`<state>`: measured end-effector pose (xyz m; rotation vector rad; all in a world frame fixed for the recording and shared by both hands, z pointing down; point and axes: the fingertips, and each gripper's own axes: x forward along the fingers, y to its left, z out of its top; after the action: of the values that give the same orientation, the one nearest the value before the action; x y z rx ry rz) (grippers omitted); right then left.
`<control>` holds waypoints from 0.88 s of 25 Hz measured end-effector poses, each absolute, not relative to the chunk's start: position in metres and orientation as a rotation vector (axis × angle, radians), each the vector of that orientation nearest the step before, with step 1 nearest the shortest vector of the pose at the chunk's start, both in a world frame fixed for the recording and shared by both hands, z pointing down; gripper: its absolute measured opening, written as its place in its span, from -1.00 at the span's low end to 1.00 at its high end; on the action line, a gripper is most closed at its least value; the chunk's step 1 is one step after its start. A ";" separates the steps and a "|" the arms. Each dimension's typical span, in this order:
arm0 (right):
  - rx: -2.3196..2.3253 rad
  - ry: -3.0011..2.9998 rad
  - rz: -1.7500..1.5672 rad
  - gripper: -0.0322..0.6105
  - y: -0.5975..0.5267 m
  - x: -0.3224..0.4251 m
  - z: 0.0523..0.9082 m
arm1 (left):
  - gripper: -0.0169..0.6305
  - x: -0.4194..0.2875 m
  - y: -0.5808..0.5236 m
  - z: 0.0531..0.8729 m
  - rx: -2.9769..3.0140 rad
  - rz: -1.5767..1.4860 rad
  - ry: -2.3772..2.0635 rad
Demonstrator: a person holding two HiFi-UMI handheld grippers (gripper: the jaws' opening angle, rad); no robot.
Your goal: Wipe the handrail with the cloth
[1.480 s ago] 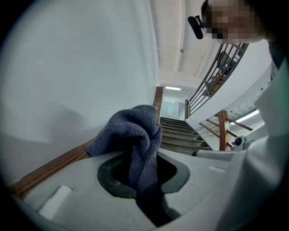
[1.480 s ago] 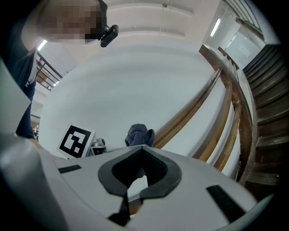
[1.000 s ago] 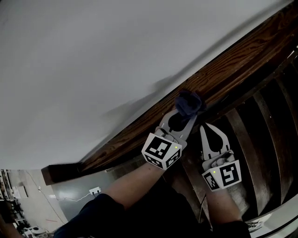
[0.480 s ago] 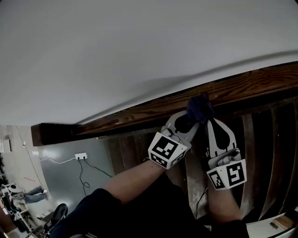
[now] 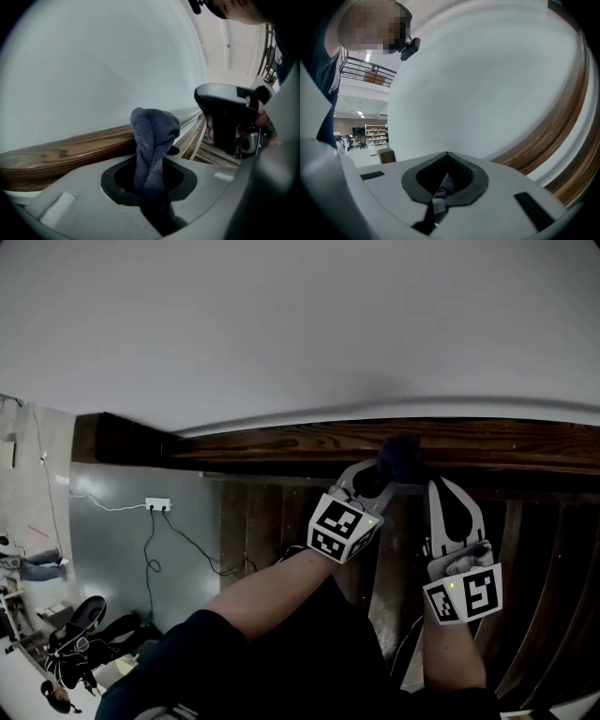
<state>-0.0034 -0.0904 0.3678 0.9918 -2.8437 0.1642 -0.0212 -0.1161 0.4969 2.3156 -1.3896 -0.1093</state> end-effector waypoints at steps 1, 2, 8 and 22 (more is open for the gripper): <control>0.967 -2.850 0.155 -0.87 -0.086 -0.012 0.368 | -0.71 -0.030 -0.113 0.502 2.298 -0.106 -1.406; 0.943 -2.855 0.150 -0.87 -0.083 -0.021 0.370 | -0.71 -0.039 -0.109 0.507 2.282 -0.105 -1.424; 0.829 -2.879 0.157 -0.87 -0.058 -0.064 0.382 | -0.71 -0.088 -0.090 0.526 2.192 -0.119 -1.527; 0.678 -2.948 0.132 -0.87 0.027 -0.104 0.339 | -0.71 -0.157 0.032 0.402 2.316 -0.116 -1.605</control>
<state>-0.1043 0.0266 0.3390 0.6777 -2.9481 0.1323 -0.1568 0.0324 0.4015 2.3163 -1.6048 -0.1157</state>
